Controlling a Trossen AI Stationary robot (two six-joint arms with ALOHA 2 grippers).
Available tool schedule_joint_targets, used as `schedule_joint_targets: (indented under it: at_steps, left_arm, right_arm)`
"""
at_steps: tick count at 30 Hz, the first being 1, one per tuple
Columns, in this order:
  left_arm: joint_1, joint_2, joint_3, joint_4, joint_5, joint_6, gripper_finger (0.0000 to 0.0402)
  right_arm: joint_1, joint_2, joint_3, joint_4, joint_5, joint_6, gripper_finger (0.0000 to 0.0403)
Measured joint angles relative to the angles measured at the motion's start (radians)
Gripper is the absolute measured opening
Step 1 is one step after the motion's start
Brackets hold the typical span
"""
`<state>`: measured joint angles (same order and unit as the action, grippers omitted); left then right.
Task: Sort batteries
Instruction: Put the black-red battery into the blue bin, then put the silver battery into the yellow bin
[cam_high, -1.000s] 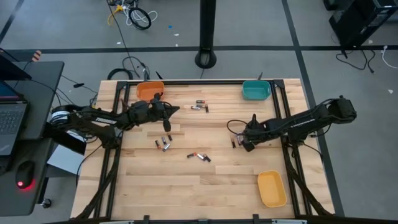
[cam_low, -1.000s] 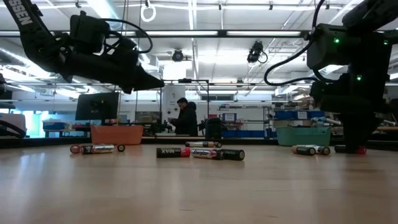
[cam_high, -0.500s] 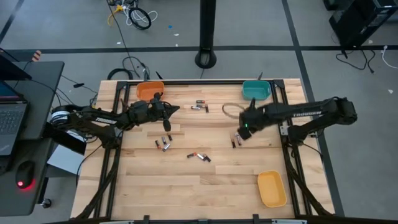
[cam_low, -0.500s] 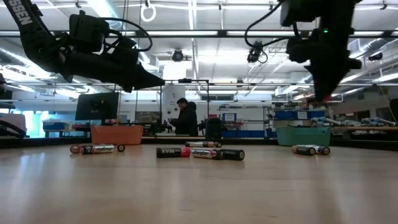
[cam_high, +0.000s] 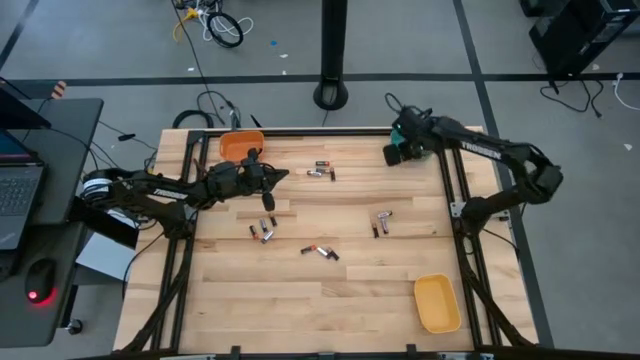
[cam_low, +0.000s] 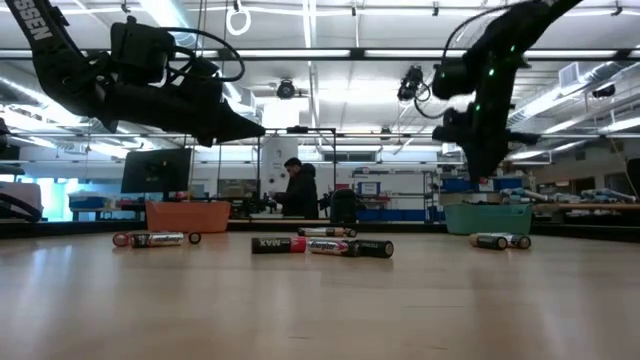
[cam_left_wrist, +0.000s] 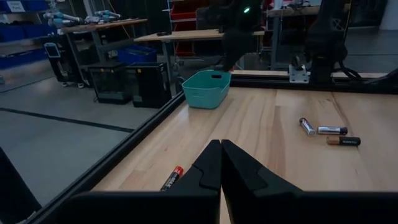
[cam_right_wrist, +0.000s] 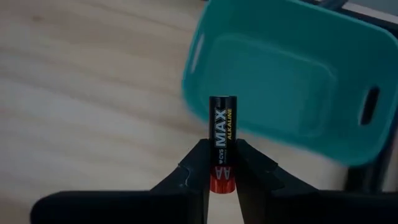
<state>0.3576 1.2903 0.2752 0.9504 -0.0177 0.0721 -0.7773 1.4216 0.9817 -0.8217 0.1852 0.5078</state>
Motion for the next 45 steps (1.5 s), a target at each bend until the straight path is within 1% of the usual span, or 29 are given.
schedule_joint_targets:
  at_steps: [7,15,20,28,34,41,45]
  left_arm:
    - [0.0,0.0,0.0,0.0,0.0,0.002,0.0012]
    - [0.0,0.0,0.0,-0.001,0.0,0.003,0.0012]
    - [0.0,0.0,0.0,-0.001,0.0,0.003,0.0012]
    - [0.0,0.0,0.0,-0.002,0.0,0.003,0.0012]
    - [0.0,0.0,0.0,-0.002,0.0,0.003,0.0012]
    - [0.0,0.0,0.0,-0.002,0.0,0.003,0.0012]
    - [0.0,0.0,0.0,-0.002,0.0,0.003,0.0012]
  right_arm:
    - [-0.128,0.125,0.0,0.018,-0.004,-0.021,0.0062]
    - [-0.187,0.196,0.0,0.046,-0.007,-0.019,0.0065]
    - [-0.202,0.236,0.0,0.054,-0.007,-0.022,0.0065]
    - [-0.205,0.246,0.0,0.062,-0.007,-0.03,0.0077]
    - [-0.216,0.245,0.0,0.063,-0.016,-0.039,0.0095]
    - [-0.238,0.245,0.007,0.05,-0.075,-0.04,0.0106]
    - [-0.241,0.241,0.048,0.016,-0.103,-0.102,0.0099]
